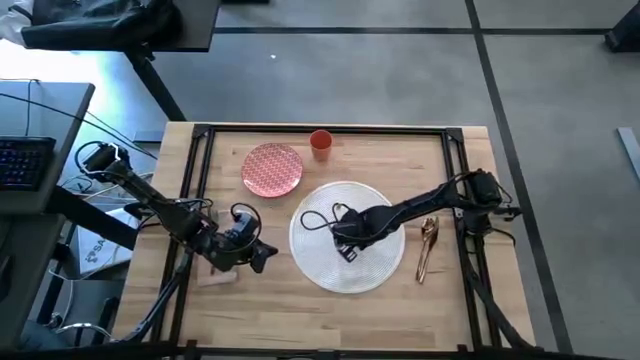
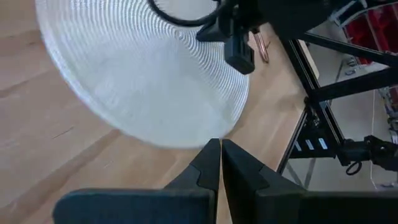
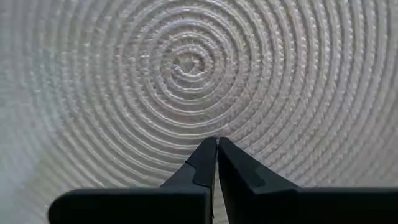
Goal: Set table place
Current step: Move the table mat to the center of the table, then put the red pattern plate on the table mat
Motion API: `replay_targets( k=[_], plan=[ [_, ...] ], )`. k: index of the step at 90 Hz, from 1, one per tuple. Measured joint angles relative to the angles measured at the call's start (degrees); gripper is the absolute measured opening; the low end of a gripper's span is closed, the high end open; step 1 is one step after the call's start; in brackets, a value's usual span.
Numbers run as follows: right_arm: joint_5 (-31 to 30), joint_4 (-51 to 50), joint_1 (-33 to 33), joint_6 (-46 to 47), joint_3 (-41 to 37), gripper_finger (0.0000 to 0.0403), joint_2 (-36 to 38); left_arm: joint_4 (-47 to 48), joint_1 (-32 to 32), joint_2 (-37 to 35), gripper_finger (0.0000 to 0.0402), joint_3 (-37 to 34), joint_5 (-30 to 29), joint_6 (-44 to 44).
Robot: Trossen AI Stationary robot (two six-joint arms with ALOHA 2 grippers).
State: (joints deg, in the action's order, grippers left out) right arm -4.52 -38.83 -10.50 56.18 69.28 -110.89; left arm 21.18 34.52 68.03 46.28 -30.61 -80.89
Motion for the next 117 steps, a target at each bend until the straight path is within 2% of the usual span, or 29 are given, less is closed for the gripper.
replay_targets(
  k=[18, 42, 57, 69, 77, 88, 104, 117],
  plan=[
    [-0.7, 7.3, -0.6, 2.9, 0.3, 0.0000, -1.3, 0.1, 0.0, 0.0, 0.0000, 0.0, 0.0, 0.0],
    [1.7, 8.3, -1.2, 0.4, 4.5, 0.0000, -4.6, 0.3, -0.5, 0.0, 0.0000, 0.0, 0.0, 0.1],
    [1.5, 4.9, -0.4, -0.7, 7.3, 0.0000, -3.4, 0.1, -2.1, 0.0, 0.0000, 0.0, 0.0, 0.1],
    [-2.3, -1.3, 0.7, -2.5, 9.8, 0.0000, 1.6, 0.2, -5.1, -0.1, 0.0000, 0.0, 0.0, 0.0],
    [-5.1, -6.5, 1.3, -4.0, 10.4, 0.0000, 6.2, 3.1, -9.3, -0.5, 0.0000, 1.1, 1.4, -0.5],
    [-7.3, -11.5, 2.4, -5.3, 10.5, 0.0002, 14.0, 12.6, -17.0, -0.5, 0.0000, 4.0, 4.2, -0.4],
    [-9.3, -16.2, 4.5, -9.3, 10.5, 0.0024, 21.3, 17.4, -32.7, -0.5, 0.0005, 5.8, 11.1, 10.9],
    [-9.9, -16.2, 6.5, -14.8, 10.5, 0.0048, 22.9, 19.1, -46.3, 2.6, 0.0013, 5.8, 17.1, 19.5]
  ],
)
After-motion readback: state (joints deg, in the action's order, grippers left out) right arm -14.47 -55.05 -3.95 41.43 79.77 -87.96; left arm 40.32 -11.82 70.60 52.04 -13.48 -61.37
